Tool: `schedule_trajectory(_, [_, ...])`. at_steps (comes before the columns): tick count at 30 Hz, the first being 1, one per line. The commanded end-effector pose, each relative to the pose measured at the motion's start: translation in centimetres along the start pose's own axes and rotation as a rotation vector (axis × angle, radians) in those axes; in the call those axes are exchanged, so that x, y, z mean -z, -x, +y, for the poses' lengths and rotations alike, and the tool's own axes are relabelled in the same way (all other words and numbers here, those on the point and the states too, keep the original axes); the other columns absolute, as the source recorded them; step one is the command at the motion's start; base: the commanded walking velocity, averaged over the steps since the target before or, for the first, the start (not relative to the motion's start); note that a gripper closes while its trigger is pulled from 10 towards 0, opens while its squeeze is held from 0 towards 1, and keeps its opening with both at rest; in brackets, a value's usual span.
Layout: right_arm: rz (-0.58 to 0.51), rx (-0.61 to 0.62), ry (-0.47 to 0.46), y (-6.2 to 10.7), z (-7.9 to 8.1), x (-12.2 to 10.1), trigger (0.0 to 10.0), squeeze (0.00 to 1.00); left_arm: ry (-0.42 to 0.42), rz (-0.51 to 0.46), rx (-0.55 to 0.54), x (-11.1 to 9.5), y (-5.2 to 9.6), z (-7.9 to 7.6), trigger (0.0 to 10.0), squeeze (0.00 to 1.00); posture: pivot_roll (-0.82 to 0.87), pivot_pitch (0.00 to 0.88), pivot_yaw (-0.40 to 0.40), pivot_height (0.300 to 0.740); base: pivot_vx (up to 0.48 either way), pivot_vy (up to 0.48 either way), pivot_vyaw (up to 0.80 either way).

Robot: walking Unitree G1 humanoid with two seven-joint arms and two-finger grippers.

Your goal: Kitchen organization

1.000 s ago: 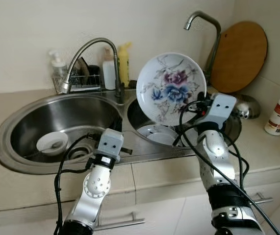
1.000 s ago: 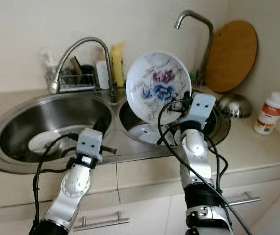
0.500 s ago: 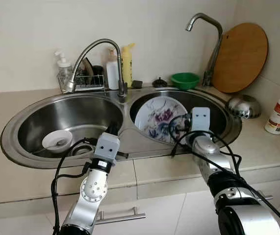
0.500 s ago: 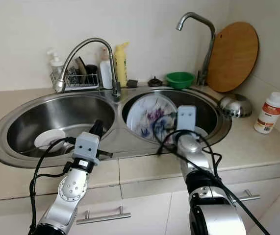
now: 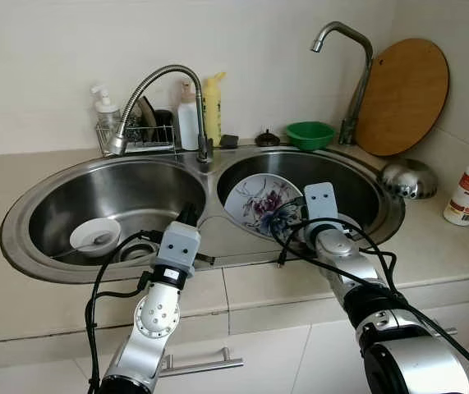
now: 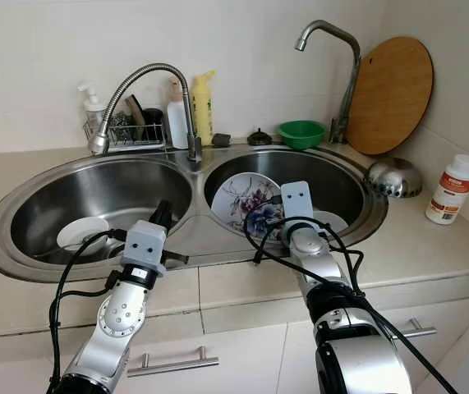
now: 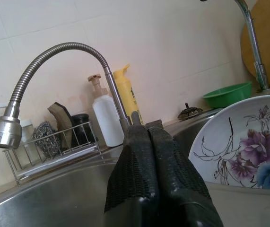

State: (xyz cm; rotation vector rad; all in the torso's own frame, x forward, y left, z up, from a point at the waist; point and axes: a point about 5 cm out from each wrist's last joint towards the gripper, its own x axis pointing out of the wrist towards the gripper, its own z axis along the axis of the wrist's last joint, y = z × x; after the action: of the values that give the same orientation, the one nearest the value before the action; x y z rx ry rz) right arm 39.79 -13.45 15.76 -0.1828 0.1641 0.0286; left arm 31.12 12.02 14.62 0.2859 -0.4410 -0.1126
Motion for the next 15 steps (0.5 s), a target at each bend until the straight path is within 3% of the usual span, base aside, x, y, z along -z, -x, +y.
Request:
schedule_trajectory(1, [0.074,-0.077,0.003,0.2,1.6,1.5,10.0,0.0,-0.014,0.031,0.007,0.5,0.1,0.0,10.0,0.0,0.05,0.0,-0.014,0.74,0.0,0.0,0.0])
schedule_trajectory(8, [0.081,-0.085,0.013,0.2,1.8,1.6,10.0,0.0,-0.014,0.031,0.007,0.5,0.1,0.0,10.0,0.0,0.05,0.0,-0.014,0.74,0.0,0.0,0.0])
schedule_trajectory(9, [-0.024,-0.108,-0.128,0.5,1.6,0.8,10.0,1.0,-0.017,0.045,0.01,0.7,0.2,-0.1,10.0,0.0,0.05,0.0,-0.011,0.74,0.0,0.0,0.0])
schedule_trajectory(10, [-0.077,-0.109,-0.182,0.7,1.4,0.4,10.0,1.0,-0.018,0.051,0.012,0.8,0.3,-0.1,10.0,0.0,0.05,0.0,-0.01,0.74,0.0,0.0,0.0])
schedule_trajectory(12, [-0.075,-0.104,-0.171,0.7,1.4,0.4,10.0,1.0,-0.019,0.05,0.012,0.8,0.4,-0.1,10.0,0.0,0.05,0.0,-0.01,0.74,0.0,0.0,0.0])
schedule_trajectory(13, [-0.074,-0.102,-0.166,0.7,1.4,0.5,10.0,0.76,-0.019,0.05,0.012,0.8,0.4,-0.1,10.0,0.0,0.05,0.0,-0.009,0.74,0.0,0.0,0.0])
schedule_trajectory(14, [-0.069,-0.091,-0.153,0.8,1.4,0.6,10.0,0.0,-0.019,0.049,0.013,0.8,0.4,-0.1,10.0,0.0,0.05,0.0,-0.01,0.74,0.0,0.0,0.0])
schedule_trajectory(15, [-0.067,-0.088,-0.15,0.8,1.3,0.7,10.0,0.0,-0.019,0.048,0.013,0.8,0.4,-0.1,10.0,0.0,0.05,0.0,-0.009,0.74,0.0,0.0,0.0])
